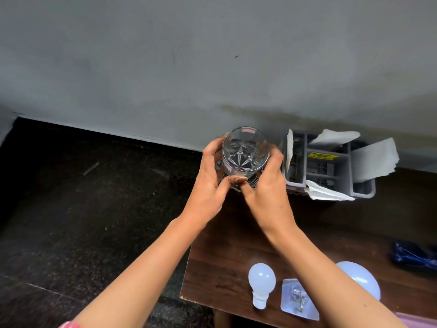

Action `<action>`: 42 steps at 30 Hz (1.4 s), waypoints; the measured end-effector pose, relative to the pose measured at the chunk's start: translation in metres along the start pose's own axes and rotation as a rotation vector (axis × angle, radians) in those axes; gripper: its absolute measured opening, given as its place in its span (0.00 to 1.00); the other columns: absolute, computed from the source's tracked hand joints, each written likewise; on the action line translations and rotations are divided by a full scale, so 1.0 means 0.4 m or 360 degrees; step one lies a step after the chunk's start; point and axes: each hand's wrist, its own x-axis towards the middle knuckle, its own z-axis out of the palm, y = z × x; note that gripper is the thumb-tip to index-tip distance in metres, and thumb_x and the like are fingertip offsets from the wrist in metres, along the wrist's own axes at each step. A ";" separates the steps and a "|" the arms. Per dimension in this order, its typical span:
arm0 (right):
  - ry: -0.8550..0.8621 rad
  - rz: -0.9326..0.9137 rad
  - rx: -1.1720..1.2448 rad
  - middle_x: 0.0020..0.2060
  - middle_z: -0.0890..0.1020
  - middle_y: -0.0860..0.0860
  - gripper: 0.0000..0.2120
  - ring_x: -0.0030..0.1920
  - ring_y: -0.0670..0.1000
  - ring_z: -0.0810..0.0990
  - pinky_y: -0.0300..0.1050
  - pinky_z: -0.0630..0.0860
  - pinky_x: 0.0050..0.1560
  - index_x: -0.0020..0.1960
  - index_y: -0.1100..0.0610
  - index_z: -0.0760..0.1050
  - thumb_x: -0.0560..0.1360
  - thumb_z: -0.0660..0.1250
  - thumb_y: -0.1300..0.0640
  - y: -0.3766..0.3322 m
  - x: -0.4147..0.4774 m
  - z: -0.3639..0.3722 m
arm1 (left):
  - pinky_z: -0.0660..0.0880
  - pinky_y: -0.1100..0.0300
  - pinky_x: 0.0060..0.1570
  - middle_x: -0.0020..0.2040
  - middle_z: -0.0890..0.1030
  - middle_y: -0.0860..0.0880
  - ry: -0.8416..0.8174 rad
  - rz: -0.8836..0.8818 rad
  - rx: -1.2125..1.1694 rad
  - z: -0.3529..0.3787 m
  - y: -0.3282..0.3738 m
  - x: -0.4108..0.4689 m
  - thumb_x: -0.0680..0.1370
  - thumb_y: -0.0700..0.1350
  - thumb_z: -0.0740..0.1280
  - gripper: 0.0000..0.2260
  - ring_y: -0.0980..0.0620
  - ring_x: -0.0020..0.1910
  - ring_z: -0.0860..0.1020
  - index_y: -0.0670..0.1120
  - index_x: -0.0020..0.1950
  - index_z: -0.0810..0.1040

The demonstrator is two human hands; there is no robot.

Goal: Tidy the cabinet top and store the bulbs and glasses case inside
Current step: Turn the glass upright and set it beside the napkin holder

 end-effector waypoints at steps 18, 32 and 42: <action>-0.0068 0.0072 -0.0080 0.71 0.64 0.55 0.41 0.68 0.53 0.68 0.41 0.67 0.62 0.73 0.51 0.45 0.71 0.68 0.63 -0.017 -0.016 0.002 | 0.64 0.61 0.69 0.72 0.64 0.49 -0.0067 -0.0129 0.0108 0.000 0.003 -0.014 0.75 0.37 0.62 0.33 0.57 0.71 0.65 0.62 0.70 0.51; 0.0118 -0.0087 -0.0039 0.69 0.64 0.51 0.28 0.68 0.47 0.66 0.28 0.60 0.64 0.71 0.55 0.54 0.74 0.58 0.67 -0.031 -0.115 -0.033 | 0.59 0.52 0.71 0.71 0.57 0.56 0.0386 0.0001 0.0536 0.060 0.030 -0.160 0.76 0.48 0.62 0.27 0.53 0.73 0.57 0.56 0.72 0.53; 0.0219 -0.0071 -0.0161 0.61 0.71 0.53 0.19 0.60 0.51 0.71 0.48 0.71 0.62 0.65 0.58 0.64 0.75 0.57 0.66 -0.012 -0.209 -0.101 | 0.64 0.66 0.64 0.64 0.61 0.61 0.0062 -0.0016 0.0509 0.155 0.058 -0.325 0.75 0.53 0.57 0.20 0.55 0.66 0.64 0.68 0.65 0.59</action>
